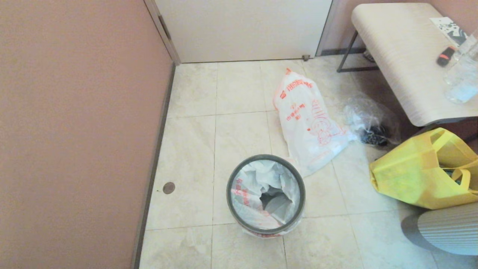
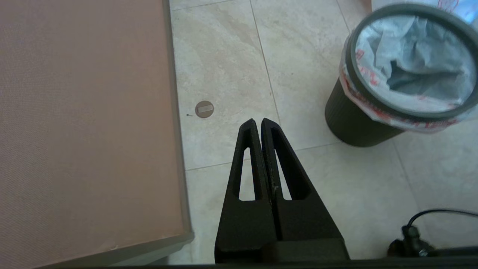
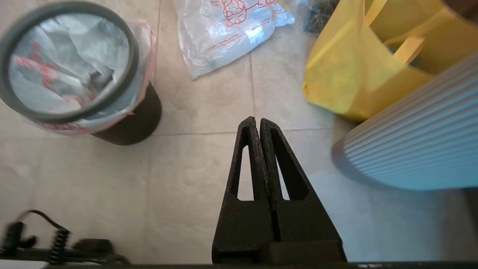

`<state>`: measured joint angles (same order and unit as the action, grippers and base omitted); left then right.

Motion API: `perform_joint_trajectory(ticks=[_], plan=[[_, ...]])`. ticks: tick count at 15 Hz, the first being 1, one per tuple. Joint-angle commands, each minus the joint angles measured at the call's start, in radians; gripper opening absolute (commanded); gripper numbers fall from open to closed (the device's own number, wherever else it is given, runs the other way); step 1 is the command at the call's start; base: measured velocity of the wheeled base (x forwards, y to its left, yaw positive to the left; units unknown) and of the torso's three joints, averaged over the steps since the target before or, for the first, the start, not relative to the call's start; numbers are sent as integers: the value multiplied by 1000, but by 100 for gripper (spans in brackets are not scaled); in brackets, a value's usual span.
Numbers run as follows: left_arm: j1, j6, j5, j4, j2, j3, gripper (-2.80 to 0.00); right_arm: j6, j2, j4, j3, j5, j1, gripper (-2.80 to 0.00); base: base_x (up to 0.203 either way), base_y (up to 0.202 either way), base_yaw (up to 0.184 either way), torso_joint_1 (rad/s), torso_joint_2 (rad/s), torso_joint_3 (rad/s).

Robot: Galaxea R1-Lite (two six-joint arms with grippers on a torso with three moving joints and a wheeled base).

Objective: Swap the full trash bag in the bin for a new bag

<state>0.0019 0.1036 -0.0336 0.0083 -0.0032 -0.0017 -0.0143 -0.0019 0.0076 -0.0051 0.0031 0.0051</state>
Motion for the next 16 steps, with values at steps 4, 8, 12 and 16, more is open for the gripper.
perform_joint_trajectory(ticks=[4,8,12,16], plan=[[0,-22,3,-5,4,3,-280,22,2,-1,4,-5,1,-280,0,0,0,0,0,0],[0,-22,3,-5,3,3,-280,23,2,-1,4,-5,1,-280,0,0,0,0,0,0],[0,-22,3,-5,3,3,-280,28,2,-5,5,-8,0,-280,0,0,0,0,0,0],[0,-22,3,-5,3,3,-280,30,2,-5,4,-8,1,-280,0,0,0,0,0,0]])
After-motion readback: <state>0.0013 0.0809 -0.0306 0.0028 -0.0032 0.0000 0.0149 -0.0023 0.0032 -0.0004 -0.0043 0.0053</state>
